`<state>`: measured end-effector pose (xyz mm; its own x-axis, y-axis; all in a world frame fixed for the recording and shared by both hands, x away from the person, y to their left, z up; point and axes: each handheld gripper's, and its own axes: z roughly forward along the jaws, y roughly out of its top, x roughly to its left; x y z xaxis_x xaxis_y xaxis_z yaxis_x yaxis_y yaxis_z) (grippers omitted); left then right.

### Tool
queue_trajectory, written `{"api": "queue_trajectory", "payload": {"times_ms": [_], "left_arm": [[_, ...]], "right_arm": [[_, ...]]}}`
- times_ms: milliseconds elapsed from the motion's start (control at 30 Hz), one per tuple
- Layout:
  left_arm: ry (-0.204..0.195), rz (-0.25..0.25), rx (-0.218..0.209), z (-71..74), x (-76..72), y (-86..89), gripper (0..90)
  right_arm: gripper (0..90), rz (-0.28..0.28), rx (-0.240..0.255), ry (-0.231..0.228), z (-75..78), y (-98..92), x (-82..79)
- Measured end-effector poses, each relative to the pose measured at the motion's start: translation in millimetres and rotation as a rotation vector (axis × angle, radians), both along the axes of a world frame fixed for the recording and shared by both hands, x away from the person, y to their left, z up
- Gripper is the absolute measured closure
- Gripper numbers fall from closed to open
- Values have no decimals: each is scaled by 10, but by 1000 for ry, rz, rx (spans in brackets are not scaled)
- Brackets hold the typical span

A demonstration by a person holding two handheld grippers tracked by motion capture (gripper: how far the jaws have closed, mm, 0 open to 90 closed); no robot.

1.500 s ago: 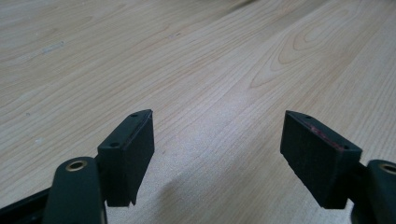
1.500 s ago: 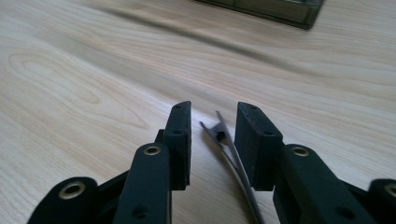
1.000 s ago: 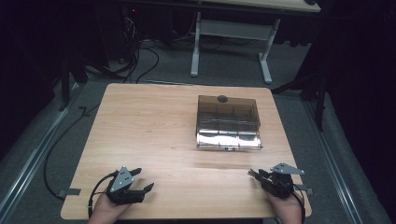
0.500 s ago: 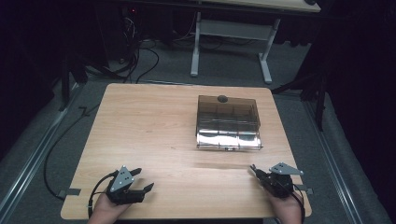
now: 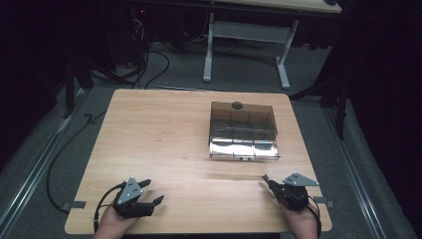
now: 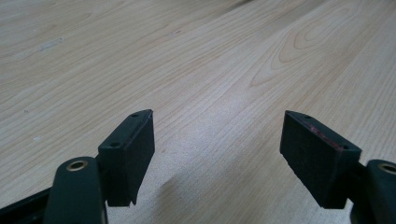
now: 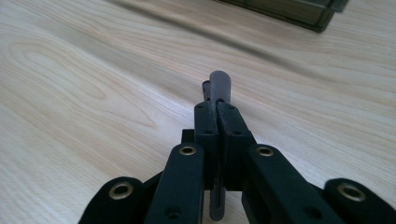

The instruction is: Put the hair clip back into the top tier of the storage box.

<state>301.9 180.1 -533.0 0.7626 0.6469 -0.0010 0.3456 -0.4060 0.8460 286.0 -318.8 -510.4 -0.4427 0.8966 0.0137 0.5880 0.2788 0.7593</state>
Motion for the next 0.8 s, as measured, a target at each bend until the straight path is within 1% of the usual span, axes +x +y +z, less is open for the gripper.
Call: {"api": "queue_trajectory", "payload": {"times_ms": [100, 200, 233, 267, 300, 400, 467, 567, 600, 667, 767, 800], "left_arm": [[3, 3, 2, -1, 3, -4, 269], [4, 5, 5, -1, 5, -6, 270], [4, 5, 5, -1, 5, -6, 270], [4, 5, 6, -1, 5, -6, 270], [4, 5, 6, -1, 5, -6, 270], [4, 7, 2, -2, 6, -4, 271], [3, 7, 2, -1, 6, -1, 271], [4, 6, 1, -1, 6, -1, 270], [5, 6, 0, -2, 7, -1, 271], [5, 5, 0, -1, 7, 0, 271], [6, 4, 1, -2, 7, -1, 271], [6, 4, 1, -2, 8, -1, 271]], "right_arm": [[879, 44, 25, -9, 50, 111, -15], [879, 97, 48, -2, 54, 270, 6], [879, 97, 48, -2, 54, 270, 6], [879, 134, 48, 10, 34, 390, 40], [879, 149, 53, 20, 22, 448, 58], [879, 189, 41, 33, -18, 604, 109], [878, 210, 36, 52, -49, 690, 140], [877, 217, 26, 67, -95, 751, 175], [876, 214, 14, 73, -111, 762, 184], [875, 213, 27, 60, -127, 761, 199], [867, 204, 30, 58, -131, 757, 204], [845, 199, 35, 54, -137, 753, 201]]}}
